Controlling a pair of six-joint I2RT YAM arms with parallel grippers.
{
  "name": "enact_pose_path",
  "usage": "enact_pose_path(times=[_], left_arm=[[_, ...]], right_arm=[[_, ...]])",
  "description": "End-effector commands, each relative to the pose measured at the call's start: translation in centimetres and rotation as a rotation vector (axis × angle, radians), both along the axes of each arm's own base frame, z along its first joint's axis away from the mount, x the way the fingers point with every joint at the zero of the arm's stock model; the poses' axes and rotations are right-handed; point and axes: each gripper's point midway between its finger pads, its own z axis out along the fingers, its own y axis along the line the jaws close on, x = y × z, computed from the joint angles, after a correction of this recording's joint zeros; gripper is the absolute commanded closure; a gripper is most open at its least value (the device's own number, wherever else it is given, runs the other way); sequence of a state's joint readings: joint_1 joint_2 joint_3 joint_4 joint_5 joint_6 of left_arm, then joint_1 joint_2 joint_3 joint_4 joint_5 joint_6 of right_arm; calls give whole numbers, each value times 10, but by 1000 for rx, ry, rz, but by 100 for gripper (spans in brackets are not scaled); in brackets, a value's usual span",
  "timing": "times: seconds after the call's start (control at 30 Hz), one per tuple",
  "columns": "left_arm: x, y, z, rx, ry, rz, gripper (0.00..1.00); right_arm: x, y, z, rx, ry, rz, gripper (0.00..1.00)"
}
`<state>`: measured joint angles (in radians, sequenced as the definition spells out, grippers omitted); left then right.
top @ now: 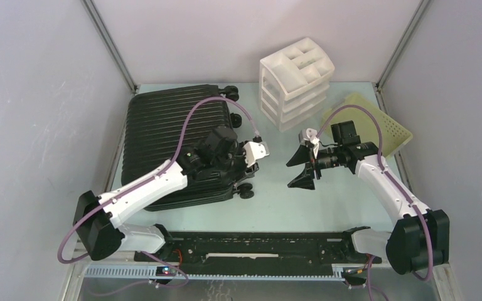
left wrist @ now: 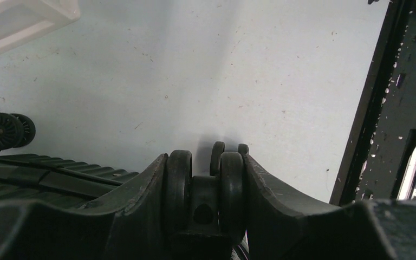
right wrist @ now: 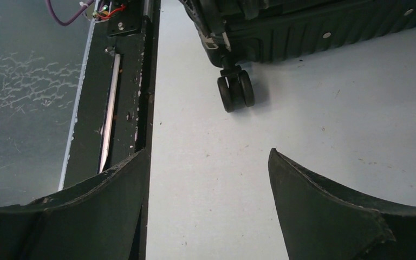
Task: Open, take out, and arrange the luggage
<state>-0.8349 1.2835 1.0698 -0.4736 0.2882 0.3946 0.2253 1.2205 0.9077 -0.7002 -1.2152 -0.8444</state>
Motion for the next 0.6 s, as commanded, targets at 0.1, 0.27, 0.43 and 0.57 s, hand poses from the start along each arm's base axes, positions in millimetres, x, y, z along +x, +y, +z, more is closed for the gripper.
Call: enact_pose_path(times=[0.1,0.27,0.43,0.57], left_arm=[[-10,-39,89,-302,11,74,35],[-23,-33,128,-405,63,109,20],[-33,-12,136,-434,45,143,19],[-41,15,120,-418,43,213,19]], right_arm=[[0,1,6,-27,-64,7,7],[-2,5,5,-59,-70,19,4],[-4,15,7,-75,-99,46,4],[-4,32,9,-81,-143,85,5]])
